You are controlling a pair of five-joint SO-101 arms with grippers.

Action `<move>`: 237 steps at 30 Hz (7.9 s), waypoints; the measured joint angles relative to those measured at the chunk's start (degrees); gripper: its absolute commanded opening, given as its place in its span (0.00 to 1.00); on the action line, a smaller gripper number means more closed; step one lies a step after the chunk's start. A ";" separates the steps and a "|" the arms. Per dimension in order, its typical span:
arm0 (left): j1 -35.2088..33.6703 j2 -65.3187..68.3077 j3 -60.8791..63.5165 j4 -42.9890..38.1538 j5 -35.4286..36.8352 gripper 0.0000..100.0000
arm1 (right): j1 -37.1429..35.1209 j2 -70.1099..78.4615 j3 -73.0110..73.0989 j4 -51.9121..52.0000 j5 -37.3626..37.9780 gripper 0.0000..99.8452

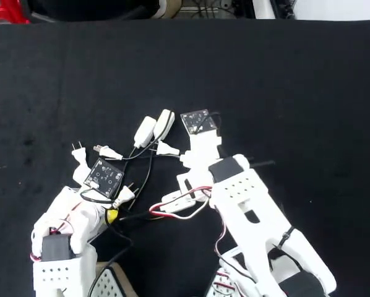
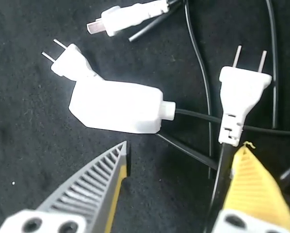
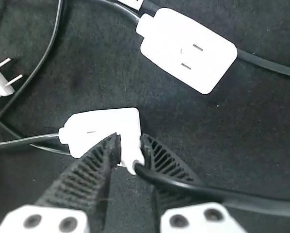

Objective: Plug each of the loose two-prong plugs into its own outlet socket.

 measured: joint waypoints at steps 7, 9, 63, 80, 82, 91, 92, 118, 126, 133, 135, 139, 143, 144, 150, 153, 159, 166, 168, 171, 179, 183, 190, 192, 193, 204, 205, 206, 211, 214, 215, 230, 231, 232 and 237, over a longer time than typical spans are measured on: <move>-0.35 0.00 0.00 0.00 0.00 0.33 | -4.48 -0.09 3.08 -4.22 0.44 0.01; -0.35 0.09 0.00 0.00 0.00 0.33 | -5.45 -0.09 3.08 -4.22 0.62 0.01; 0.26 0.26 -5.01 -1.23 9.93 0.33 | -6.24 1.23 -20.40 10.02 7.56 0.01; 11.52 0.18 -14.42 -3.87 20.13 0.33 | -13.10 -12.22 -28.04 -1.67 -6.15 0.01; 12.40 0.09 -15.38 -5.80 22.68 0.33 | -13.36 -16.44 -22.59 -4.92 -7.03 0.01; 17.58 0.09 -16.79 -13.71 34.81 0.33 | -14.59 -30.59 -6.33 -9.76 -10.02 0.01; 19.34 0.09 -16.79 -13.63 34.99 0.33 | -14.68 -31.38 -5.98 -9.76 -10.20 0.01; 19.87 0.35 -16.70 -14.07 35.25 0.33 | -18.73 -33.49 -10.02 7.47 -8.35 0.01; 19.87 0.35 -16.70 -14.07 35.25 0.33 | -18.73 -33.76 -10.11 8.70 -7.12 0.01; 19.52 0.26 -16.70 -14.59 35.25 0.33 | -18.81 -26.46 -13.36 13.98 -5.63 0.01; 19.52 0.26 -16.70 -14.59 35.25 0.33 | -18.99 -24.35 -15.21 15.21 -5.63 0.01; 19.52 0.09 -16.70 -14.59 35.25 0.33 | -18.81 -21.54 -18.99 15.82 -5.63 0.01; 16.09 0.00 -15.91 -14.59 34.20 0.33 | -18.81 -18.81 -21.89 17.41 -4.66 0.01; 14.59 0.09 -15.56 -14.59 33.32 0.33 | -18.81 -17.93 -22.33 18.81 -4.13 0.01; 4.13 0.26 -10.73 -14.59 27.96 0.33 | -10.64 -11.16 -22.77 24.53 -0.97 0.01; 1.49 0.26 -8.88 -14.51 25.58 0.33 | -7.47 -10.11 -18.90 24.18 0.09 0.01; -0.09 0.26 -8.62 -4.84 18.20 0.33 | -7.03 -12.57 -5.10 15.91 3.43 0.01; -0.09 0.26 -8.62 0.62 14.59 0.33 | -7.03 -16.09 2.73 12.57 9.76 0.01; -0.09 0.00 -7.65 0.70 14.42 0.33 | -7.03 -16.09 3.25 11.87 10.20 0.01; -0.09 0.09 -4.48 0.70 14.42 0.33 | -7.21 -16.09 5.27 8.26 10.20 0.01; -0.09 0.18 -0.35 -0.70 14.42 0.33 | -7.56 -17.49 11.52 -0.18 7.21 0.01; -0.09 0.26 0.18 -2.73 14.42 0.33 | -7.56 -17.49 11.69 -0.62 6.95 0.01; -0.09 0.26 0.18 -2.90 14.42 0.33 | -7.30 -17.49 11.69 -0.70 6.95 0.01; -0.09 0.26 0.18 -2.90 14.42 0.33 | -5.63 -17.49 11.87 -0.70 6.95 0.01; -0.09 0.26 0.18 -2.90 14.42 0.33 | -4.75 -17.49 12.48 -0.70 7.03 0.01; -0.09 0.26 0.18 -3.08 14.42 0.33 | -3.43 -16.79 13.01 0.00 8.53 0.01; -0.09 0.26 0.18 -3.08 14.42 0.33 | -3.52 -16.88 13.54 -0.53 8.53 0.01; -0.09 0.26 0.18 -3.08 14.42 0.33 | -4.22 -17.14 14.24 -1.14 8.53 0.01; -0.09 0.26 0.18 -3.08 14.42 0.33 | -6.86 -17.58 16.09 -2.81 8.70 0.01; -0.09 0.26 0.18 -3.08 14.42 0.33 | -6.95 -17.58 16.26 -2.90 8.70 0.01; -0.09 0.26 0.18 -3.08 14.42 0.33 | -6.95 -17.58 16.44 -2.99 8.70 0.01; -0.09 0.26 0.18 -3.08 14.42 0.33 | -7.74 -16.70 14.15 2.20 11.52 0.41; -0.09 0.26 0.18 -3.08 14.42 0.33 | -7.74 -16.70 12.92 3.43 11.52 0.41; -0.09 0.26 0.18 -3.08 14.42 0.33 | -7.74 -16.70 11.52 5.10 11.52 0.41; -0.09 0.26 0.18 -3.08 14.42 0.33 | -7.74 -16.70 1.49 16.35 11.60 0.41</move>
